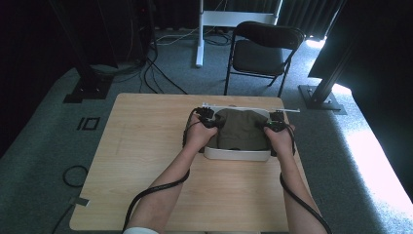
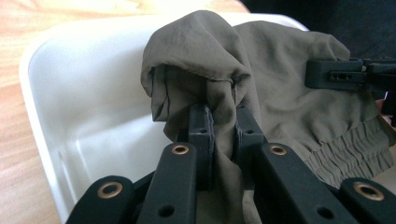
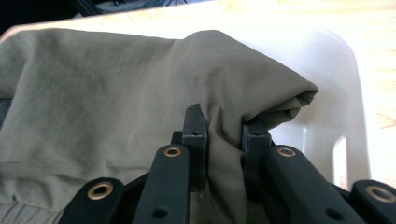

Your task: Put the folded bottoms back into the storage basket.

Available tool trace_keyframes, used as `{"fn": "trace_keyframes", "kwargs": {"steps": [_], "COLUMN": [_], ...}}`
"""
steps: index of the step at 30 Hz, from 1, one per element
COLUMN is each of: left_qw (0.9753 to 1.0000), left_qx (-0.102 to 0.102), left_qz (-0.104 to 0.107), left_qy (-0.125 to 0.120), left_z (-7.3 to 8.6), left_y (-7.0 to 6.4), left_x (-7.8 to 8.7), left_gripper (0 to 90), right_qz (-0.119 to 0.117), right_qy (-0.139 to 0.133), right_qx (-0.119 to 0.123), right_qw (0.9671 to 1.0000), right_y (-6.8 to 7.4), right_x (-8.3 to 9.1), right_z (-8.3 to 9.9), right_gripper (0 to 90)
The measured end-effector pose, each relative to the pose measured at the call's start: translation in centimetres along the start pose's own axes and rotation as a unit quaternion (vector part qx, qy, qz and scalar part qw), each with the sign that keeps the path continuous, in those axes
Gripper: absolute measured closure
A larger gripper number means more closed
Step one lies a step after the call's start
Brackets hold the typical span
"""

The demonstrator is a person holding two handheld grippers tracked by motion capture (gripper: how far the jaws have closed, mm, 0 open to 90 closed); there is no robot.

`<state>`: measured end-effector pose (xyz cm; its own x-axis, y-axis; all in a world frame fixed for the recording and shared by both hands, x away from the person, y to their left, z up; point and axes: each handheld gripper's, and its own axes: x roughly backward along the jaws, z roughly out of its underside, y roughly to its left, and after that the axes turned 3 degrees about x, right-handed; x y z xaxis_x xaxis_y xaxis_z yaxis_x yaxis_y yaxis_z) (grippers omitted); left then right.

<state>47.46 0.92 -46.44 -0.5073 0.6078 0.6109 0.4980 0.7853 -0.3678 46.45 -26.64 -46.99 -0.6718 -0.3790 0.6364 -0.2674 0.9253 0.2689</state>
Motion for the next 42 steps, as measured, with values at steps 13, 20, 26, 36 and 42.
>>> {"fn": "trace_keyframes", "kwargs": {"steps": [13,20,26,36,42], "left_qw": [0.9991,0.9986,0.9985,0.9956,0.9952], "left_qx": [-0.005,-0.022,-0.043,-0.09,-0.095], "left_qz": [-0.031,-0.033,-0.028,-0.022,-0.017], "left_qy": [0.027,0.036,0.018,-0.012,-0.017], "left_z": [0.3,0.4,0.7,0.0,0.3], "left_y": [0.8,0.5,0.0,-0.4,-0.8], "left_x": [-1.1,-1.5,-1.5,0.5,1.6], "left_gripper": [78.9,68.4,46.6,25.7,18.1], "right_qz": [0.023,0.038,0.025,0.023,0.018], "right_qy": [0.039,0.046,0.029,-0.021,-0.026], "right_qx": [0.006,0.019,0.036,0.051,0.065], "right_qw": [0.999,0.998,0.9986,0.9982,0.9974], "right_y": [0.2,0.1,0.3,1.8,2.8], "right_x": [-1.4,-1.6,-1.4,-0.5,0.1], "right_z": [0.0,0.0,-0.1,-0.9,-1.0], "right_gripper": [73.8,57.3,39.2,20.2,16.9]}}
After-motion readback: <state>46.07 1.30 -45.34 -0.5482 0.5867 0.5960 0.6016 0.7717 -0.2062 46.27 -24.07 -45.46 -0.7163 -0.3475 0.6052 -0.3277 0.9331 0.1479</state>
